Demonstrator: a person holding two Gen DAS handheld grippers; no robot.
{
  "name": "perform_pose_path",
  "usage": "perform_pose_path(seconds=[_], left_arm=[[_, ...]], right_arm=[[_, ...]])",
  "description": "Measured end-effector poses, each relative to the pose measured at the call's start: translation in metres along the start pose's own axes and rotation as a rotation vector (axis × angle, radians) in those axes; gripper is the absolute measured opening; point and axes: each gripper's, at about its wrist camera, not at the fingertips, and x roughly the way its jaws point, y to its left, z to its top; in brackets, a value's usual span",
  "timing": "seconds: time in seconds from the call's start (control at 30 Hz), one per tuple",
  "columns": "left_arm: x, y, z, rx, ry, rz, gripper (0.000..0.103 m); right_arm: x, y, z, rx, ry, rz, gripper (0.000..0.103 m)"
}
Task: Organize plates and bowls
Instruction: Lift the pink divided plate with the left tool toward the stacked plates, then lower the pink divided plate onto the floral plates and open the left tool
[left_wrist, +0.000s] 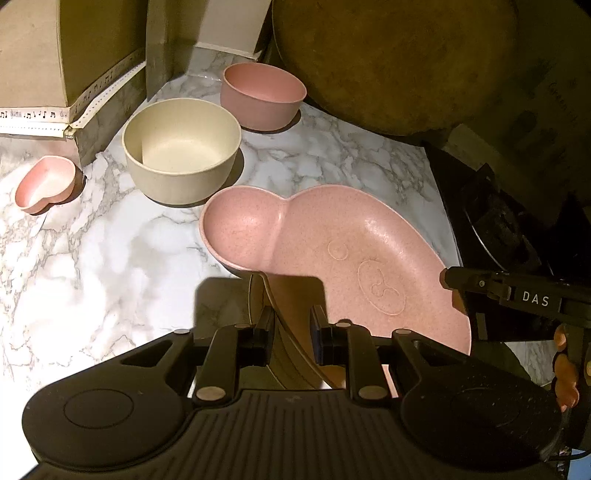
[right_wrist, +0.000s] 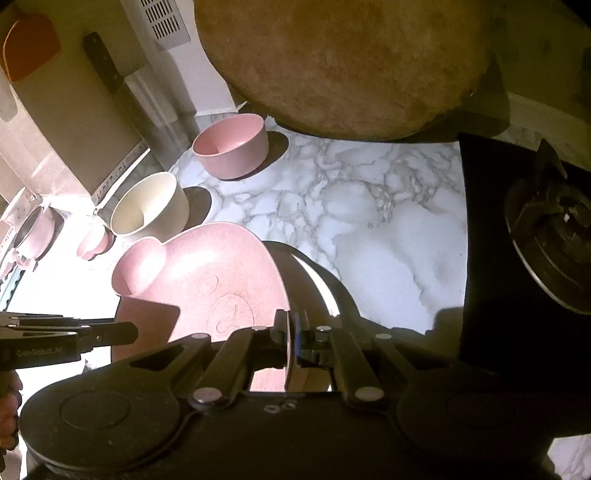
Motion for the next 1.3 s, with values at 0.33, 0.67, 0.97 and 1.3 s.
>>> perform_pose_path(seconds=[0.33, 0.67, 0.97, 1.3], left_arm=[[0.004, 0.003, -0.005, -0.001, 0.01, 0.007, 0.019], [0.003, 0.008, -0.008, 0.0, 0.009, 0.014, 0.019], [0.006, 0.006, -0.009, 0.007, 0.018, 0.005, 0.019], [0.003, 0.006, -0.008, 0.019, 0.007, 0.003, 0.019]], right_arm=[[0.007, -0.002, -0.012, 0.023, 0.025, 0.009, 0.003], [0.009, 0.0, -0.017, 0.025, 0.041, 0.024, 0.003], [0.011, -0.001, -0.017, 0.036, 0.041, 0.035, 0.013], [0.008, -0.002, -0.017, 0.045, 0.034, 0.028, 0.022]])
